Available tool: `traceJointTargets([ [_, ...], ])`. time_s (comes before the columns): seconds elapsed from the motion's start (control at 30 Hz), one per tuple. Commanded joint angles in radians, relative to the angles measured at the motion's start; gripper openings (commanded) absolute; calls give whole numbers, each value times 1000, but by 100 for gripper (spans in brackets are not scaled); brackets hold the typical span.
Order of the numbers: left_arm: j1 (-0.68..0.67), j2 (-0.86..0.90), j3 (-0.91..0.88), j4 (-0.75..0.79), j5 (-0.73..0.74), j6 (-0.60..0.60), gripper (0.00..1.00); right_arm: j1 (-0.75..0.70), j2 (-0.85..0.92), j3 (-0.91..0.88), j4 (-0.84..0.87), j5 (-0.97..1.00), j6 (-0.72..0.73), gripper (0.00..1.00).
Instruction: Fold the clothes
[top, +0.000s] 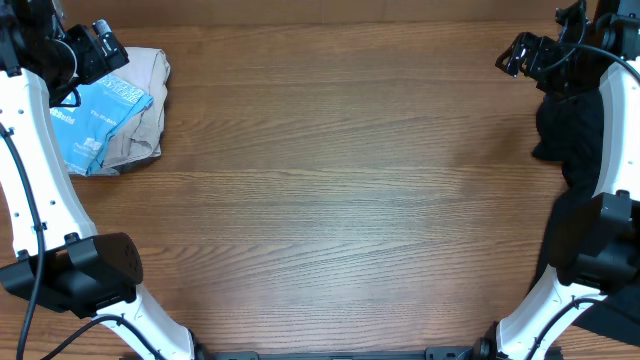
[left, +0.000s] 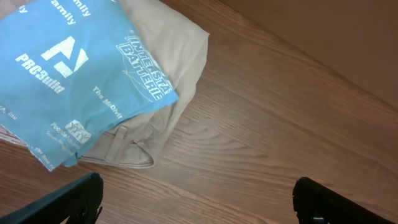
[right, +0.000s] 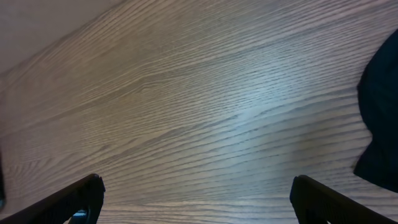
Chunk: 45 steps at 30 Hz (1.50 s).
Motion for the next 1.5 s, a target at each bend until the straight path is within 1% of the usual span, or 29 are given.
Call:
traceJointTargets([
  [0.0, 2, -8, 1, 1, -6, 31, 100, -3, -6, 9, 2, 6, 5, 100],
  [0.27, 2, -8, 0, 1, -6, 31, 100, -2, -17, 9, 2, 6, 5, 100],
  [0.43, 2, -8, 0, 1, -6, 31, 100, 12, -117, 9, 2, 6, 5, 100],
  [0.57, 2, -8, 1, 1, -6, 31, 100, 36, -255, 9, 2, 6, 5, 100],
  [0.8, 2, -8, 0, 1, -6, 31, 100, 103, -562, 9, 2, 6, 5, 100],
  [0.9, 2, -8, 0, 1, -6, 31, 100, 177, -693, 9, 1, 6, 5, 100],
  [1.0, 2, -8, 1, 1, -6, 31, 100, 290, -818, 9, 1, 6, 4, 100],
  [1.07, 2, -8, 0, 1, -6, 31, 100, 366, -896, 8, 7, 45, -12, 100],
  [1.13, 2, -8, 0, 1, -6, 31, 100, 408, -972, -3, 12, 63, -14, 100],
  [1.23, 2, -8, 1, 1, -6, 31, 100, 428, -1102, -78, 12, 62, -14, 100],
  [1.3, 2, -8, 0, 1, -6, 31, 100, 427, -1194, -165, 13, 74, -14, 100],
  [1.37, 2, -8, 0, 1, -6, 31, 100, 427, -1303, -292, 25, 103, -14, 100],
  [1.4, 2, -8, 1, 1, -6, 31, 100, 427, -1323, -320, 29, 109, -14, 100],
  [1.47, 2, -8, 0, 1, -6, 31, 100, 427, -1418, -452, 51, 135, -14, 100],
])
